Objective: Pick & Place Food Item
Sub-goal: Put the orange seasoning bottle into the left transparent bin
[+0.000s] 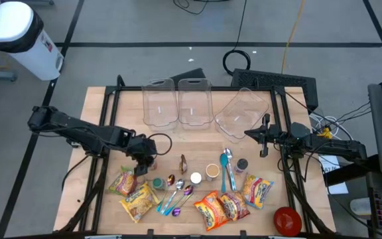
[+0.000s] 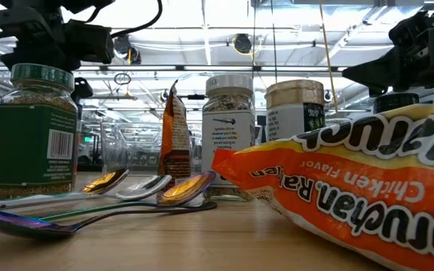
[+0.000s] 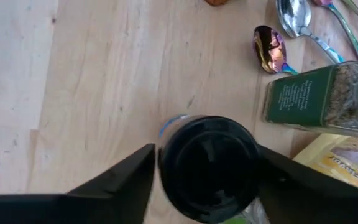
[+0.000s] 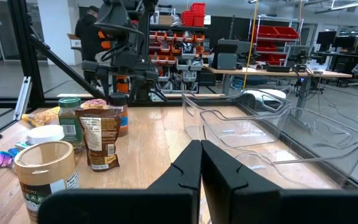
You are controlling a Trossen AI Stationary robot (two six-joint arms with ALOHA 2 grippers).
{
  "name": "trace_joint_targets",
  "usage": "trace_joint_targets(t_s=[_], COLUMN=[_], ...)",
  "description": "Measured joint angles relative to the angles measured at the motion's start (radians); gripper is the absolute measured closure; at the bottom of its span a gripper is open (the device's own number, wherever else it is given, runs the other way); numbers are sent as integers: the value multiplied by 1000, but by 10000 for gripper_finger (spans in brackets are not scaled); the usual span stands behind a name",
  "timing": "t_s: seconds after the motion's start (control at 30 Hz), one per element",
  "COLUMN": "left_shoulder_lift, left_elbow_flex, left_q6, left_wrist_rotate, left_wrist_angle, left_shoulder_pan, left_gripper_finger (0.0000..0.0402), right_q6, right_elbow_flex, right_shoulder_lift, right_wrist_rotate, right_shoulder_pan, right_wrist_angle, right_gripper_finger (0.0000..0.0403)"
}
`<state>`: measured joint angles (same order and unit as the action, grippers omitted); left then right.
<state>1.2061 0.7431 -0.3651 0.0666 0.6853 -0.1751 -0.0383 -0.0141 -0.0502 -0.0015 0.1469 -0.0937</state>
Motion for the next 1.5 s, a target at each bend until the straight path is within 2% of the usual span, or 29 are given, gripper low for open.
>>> trace_joint_targets(t_s=[0.07, 0.27, 0.4, 0.53, 0.67, 0.87, 0.93, 1.07, 1.2, 1.33, 1.5], left_shoulder_lift=[-1, -2, -10, -10, -7, -8, -8, 11, 75, 192, 351], left_elbow_flex=[0, 36, 148, 315, 464, 609, 625, 626, 626, 625, 625], left_q6=[-3, -22, 1, 15, 136, 352, 410, 497, 518, 525, 521], left_wrist_rotate=[-1, -46, -105, -179, -258, -364, -339, -163, -73, -3, 56], left_wrist_angle=[0, 50, 149, 290, 367, 337, 288, 228, 191, 150, 68], left_shoulder_pan=[1, 21, 54, 110, 190, 377, 464, 659, 837, 929, 962], left_gripper_finger=[193, 193, 193, 189, 179, 192, 192, 192, 192, 191, 191], right_q6=[0, 0, 0, 0, 0, 0, 0, 0, 0, 0, 0], right_elbow_flex=[0, 0, 0, 0, 0, 0, 0, 0, 0, 0, 0], right_shoulder_lift=[0, 0, 0, 0, 0, 0, 0, 0, 0, 0, 0], right_wrist_rotate=[0, 0, 0, 0, 0, 0, 0, 0, 0, 0, 0], right_shoulder_pan=[0, 0, 0, 0, 0, 0, 0, 0, 0, 0, 0], right_wrist_angle=[0, 0, 0, 0, 0, 0, 0, 0, 0, 0, 0], right_gripper_finger=[403, 403, 403, 403, 403, 403, 403, 403, 403, 403, 403])
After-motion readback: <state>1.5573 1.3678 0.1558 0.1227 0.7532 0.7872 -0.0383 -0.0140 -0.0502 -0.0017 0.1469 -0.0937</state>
